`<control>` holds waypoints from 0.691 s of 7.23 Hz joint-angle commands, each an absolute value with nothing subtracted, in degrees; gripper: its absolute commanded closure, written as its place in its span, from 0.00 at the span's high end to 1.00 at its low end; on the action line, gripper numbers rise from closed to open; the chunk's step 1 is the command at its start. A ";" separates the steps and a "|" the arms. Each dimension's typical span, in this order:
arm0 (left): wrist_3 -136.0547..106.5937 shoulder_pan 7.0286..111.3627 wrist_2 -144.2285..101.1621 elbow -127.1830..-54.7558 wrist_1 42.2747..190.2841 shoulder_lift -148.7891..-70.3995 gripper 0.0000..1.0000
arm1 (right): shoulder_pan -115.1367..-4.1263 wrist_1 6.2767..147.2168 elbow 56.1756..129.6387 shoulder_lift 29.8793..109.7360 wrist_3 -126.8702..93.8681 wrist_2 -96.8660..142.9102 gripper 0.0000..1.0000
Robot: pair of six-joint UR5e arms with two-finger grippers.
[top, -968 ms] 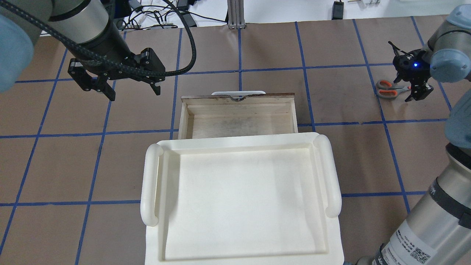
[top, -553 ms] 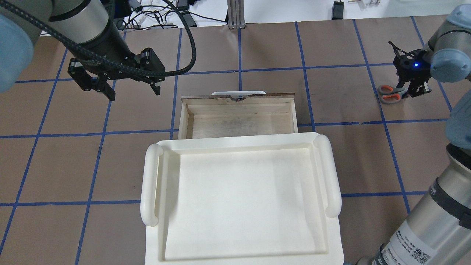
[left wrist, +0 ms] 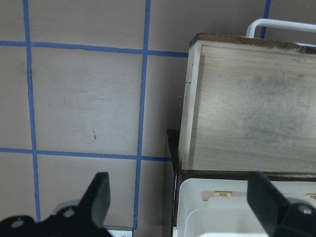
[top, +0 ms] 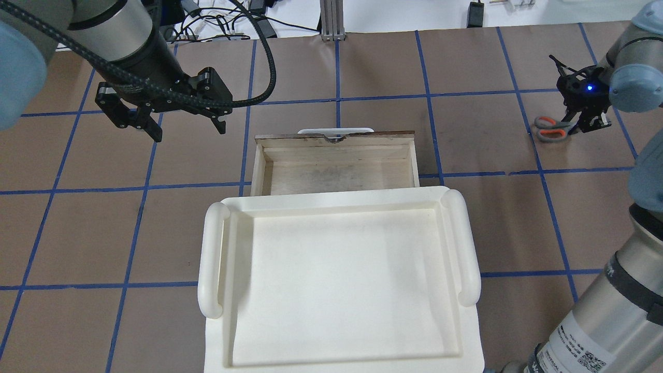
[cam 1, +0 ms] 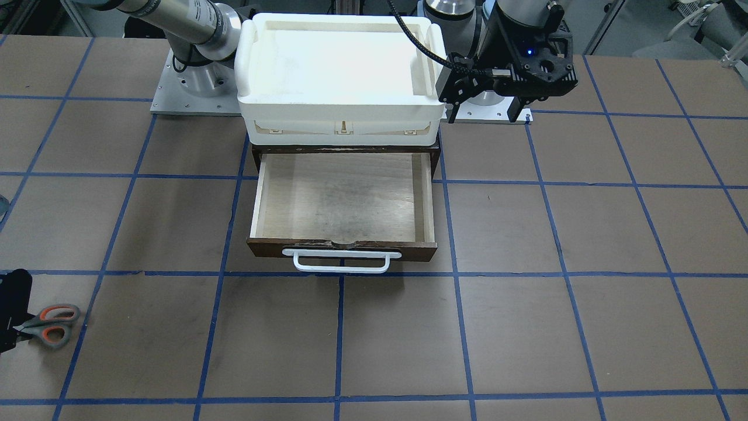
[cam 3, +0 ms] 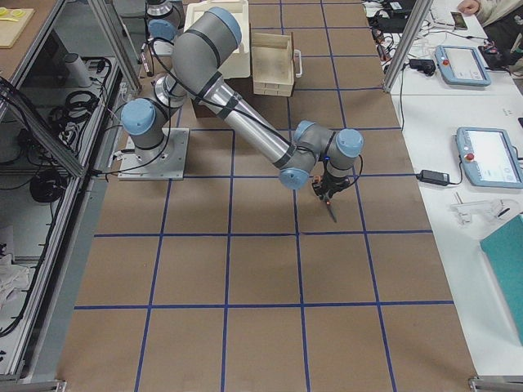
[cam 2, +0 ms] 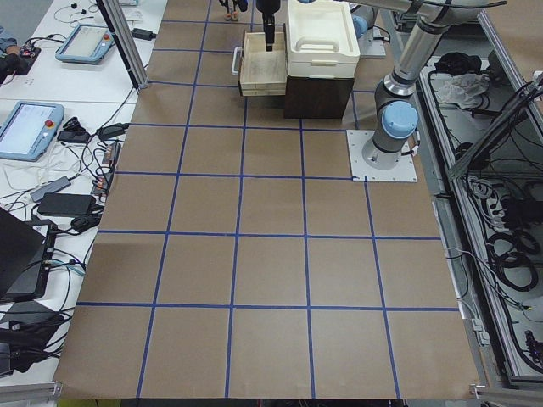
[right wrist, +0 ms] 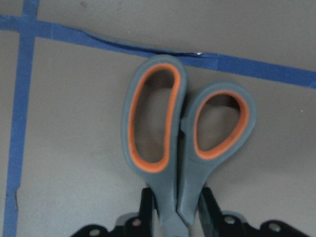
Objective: Put scissors in drawer and close it
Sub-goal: 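Lift the scissors with the right gripper and carry them over the drawer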
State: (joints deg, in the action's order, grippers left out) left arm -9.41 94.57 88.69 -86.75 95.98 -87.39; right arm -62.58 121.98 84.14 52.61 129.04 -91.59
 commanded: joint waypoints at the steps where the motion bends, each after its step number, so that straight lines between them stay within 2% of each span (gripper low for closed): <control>1: -9.40 94.57 88.77 -86.75 95.98 -87.36 1.00 | -62.84 121.82 84.02 55.19 128.67 -91.58 0.00; 5: -9.40 94.57 88.77 -86.75 96.06 -87.36 1.00 | -70.81 113.41 83.94 67.37 122.01 -91.58 0.00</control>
